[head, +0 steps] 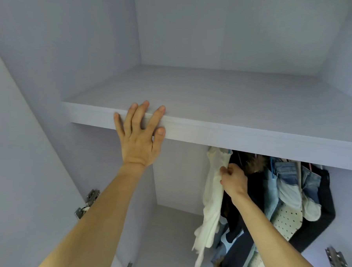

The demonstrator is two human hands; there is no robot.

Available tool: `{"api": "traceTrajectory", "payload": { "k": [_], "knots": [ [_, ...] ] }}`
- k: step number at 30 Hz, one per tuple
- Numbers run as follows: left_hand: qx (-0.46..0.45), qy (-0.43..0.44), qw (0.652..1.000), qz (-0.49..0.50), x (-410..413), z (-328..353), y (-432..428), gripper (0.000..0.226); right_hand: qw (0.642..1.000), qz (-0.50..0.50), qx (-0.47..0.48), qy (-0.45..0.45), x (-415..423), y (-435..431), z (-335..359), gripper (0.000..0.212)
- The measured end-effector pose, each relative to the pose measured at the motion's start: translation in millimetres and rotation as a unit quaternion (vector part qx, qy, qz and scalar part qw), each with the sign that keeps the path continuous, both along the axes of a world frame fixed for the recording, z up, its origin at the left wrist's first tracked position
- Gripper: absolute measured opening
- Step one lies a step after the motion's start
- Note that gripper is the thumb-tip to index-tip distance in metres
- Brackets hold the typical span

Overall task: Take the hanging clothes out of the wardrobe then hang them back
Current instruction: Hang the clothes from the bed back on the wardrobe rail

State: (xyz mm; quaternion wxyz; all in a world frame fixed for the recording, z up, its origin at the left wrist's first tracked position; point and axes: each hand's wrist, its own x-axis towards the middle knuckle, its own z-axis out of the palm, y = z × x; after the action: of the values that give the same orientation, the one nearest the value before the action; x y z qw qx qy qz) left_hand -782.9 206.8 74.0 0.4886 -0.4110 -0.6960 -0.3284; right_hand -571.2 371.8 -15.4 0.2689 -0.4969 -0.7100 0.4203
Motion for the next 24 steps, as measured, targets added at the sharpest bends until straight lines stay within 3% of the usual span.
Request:
{"api": "traceTrajectory", "payload": {
  "k": [15,20,24],
  "knots": [
    [-0.043,-0.017,0.999,0.023,10.4,3.3,-7.4,0.045,0.995,-0.038,0.054,-0.078,44.9,13.0,-2.5,0.017],
    [-0.084,-0.097,0.992,-0.004,29.7,12.6,-23.4,0.048,0.998,0.002,0.056,-0.012,44.8,-17.6,2.9,0.03],
    [-0.146,-0.238,0.96,-0.007,54.5,-17.3,-58.6,0.07,0.991,0.069,0.107,-0.035,58.1,-68.4,5.4,0.037]
  ]
}}
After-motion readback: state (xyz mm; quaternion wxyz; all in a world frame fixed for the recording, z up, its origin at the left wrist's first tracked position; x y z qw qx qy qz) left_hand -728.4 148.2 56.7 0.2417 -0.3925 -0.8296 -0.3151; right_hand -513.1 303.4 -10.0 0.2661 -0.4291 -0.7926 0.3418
